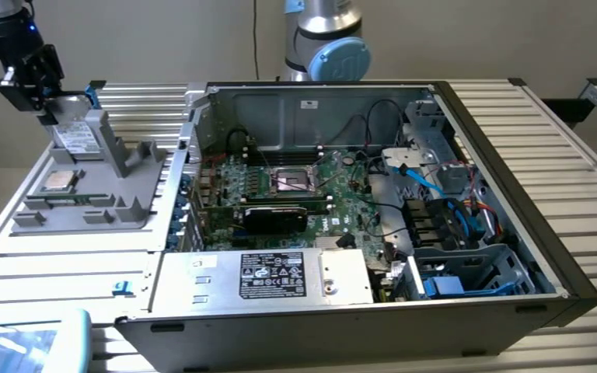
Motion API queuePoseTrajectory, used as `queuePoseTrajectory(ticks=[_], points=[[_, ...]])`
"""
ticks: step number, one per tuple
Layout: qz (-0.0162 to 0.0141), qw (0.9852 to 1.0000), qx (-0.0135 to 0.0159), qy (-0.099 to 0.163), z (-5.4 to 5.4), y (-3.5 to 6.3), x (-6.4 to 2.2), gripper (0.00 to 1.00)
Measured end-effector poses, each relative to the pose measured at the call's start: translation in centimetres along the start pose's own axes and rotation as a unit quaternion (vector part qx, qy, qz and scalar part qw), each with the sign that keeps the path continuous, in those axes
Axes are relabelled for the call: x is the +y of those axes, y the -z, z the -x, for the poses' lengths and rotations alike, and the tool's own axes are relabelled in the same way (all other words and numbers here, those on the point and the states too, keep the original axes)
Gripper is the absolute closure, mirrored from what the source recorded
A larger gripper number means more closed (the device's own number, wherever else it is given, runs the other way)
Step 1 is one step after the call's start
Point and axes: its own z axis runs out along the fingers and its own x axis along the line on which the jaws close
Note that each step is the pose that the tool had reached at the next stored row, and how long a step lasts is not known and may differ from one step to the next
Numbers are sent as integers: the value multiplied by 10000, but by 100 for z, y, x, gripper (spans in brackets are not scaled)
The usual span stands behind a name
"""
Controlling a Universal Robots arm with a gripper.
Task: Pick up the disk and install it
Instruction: 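Pick up the disk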
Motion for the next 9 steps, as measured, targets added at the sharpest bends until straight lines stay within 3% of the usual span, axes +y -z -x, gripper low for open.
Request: queuePoseTrajectory(ticks=[2,3,9], points=[[-9,10000,0,0,0,-11,1,39],[-14,10000,0,0,0,-15,2,47],[-31,10000,0,-1,5,-23,21,47]])
